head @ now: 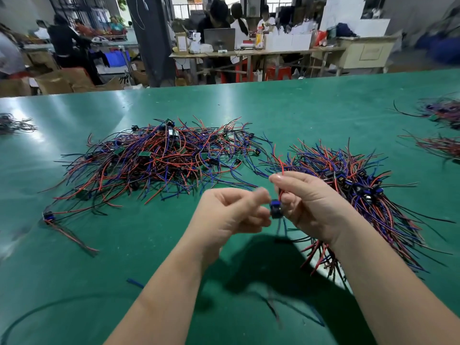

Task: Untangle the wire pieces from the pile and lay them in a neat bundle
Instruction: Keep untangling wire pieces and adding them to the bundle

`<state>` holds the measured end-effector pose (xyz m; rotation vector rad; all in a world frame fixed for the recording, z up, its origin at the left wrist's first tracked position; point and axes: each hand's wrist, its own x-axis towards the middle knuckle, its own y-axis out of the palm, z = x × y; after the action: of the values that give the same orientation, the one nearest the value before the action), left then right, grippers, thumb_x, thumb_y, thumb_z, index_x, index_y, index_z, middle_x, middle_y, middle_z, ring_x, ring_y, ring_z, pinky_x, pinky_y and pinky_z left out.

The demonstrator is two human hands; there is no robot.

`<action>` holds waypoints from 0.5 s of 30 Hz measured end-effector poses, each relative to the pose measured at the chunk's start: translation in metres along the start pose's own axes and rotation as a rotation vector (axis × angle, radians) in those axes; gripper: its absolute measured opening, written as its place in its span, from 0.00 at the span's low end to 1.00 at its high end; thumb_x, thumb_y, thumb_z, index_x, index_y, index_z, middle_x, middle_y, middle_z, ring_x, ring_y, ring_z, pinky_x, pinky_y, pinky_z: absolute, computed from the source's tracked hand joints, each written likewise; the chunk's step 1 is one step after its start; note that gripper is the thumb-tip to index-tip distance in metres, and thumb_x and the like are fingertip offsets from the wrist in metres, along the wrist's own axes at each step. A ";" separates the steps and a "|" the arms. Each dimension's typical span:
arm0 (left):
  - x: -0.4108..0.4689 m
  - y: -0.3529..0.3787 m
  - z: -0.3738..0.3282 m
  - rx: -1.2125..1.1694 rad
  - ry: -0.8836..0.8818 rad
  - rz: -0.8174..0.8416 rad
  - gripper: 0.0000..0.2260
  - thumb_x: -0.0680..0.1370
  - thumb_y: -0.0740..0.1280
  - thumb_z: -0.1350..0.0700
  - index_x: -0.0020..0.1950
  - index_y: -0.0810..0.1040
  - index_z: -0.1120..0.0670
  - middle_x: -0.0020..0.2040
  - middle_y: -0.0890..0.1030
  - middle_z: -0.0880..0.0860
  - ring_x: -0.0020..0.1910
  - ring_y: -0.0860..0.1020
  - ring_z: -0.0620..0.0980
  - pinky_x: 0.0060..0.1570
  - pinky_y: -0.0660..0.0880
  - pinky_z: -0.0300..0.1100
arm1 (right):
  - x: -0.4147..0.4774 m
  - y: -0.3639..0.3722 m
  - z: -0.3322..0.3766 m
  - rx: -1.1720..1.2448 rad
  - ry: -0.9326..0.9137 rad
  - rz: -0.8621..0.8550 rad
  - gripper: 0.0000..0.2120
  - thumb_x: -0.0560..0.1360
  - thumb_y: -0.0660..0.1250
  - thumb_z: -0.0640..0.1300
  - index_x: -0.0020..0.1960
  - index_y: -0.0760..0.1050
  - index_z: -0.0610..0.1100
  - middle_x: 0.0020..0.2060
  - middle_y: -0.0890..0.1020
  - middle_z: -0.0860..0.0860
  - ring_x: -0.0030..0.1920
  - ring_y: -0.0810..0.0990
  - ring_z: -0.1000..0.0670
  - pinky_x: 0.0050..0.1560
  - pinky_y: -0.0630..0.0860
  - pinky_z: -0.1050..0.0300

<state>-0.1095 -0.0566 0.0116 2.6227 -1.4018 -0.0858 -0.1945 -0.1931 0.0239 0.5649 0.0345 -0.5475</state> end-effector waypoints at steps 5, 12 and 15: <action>0.003 0.003 0.006 0.056 -0.012 -0.105 0.11 0.63 0.74 0.50 0.39 0.82 0.55 0.33 0.83 0.50 0.28 0.80 0.46 0.31 0.78 0.39 | 0.003 -0.002 -0.002 0.033 -0.004 0.013 0.06 0.63 0.70 0.39 0.37 0.73 0.42 0.26 0.75 0.51 0.22 0.73 0.58 0.24 0.72 0.69; 0.003 -0.003 0.006 -0.055 -0.147 0.081 0.10 0.67 0.70 0.45 0.38 0.85 0.50 0.40 0.85 0.52 0.39 0.83 0.47 0.39 0.79 0.40 | 0.006 -0.002 -0.006 -0.015 -0.097 0.002 0.06 0.63 0.70 0.40 0.38 0.74 0.41 0.27 0.76 0.51 0.23 0.74 0.57 0.26 0.73 0.69; 0.004 -0.001 0.005 -0.121 -0.170 0.008 0.09 0.68 0.71 0.50 0.35 0.84 0.54 0.36 0.84 0.54 0.34 0.83 0.49 0.34 0.80 0.39 | 0.005 -0.002 -0.008 -0.225 -0.175 0.027 0.06 0.63 0.70 0.40 0.37 0.75 0.41 0.26 0.77 0.51 0.24 0.72 0.56 0.26 0.68 0.68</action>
<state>-0.1071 -0.0604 0.0071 2.5608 -1.4099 -0.3880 -0.1907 -0.1924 0.0149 0.2969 -0.0772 -0.5567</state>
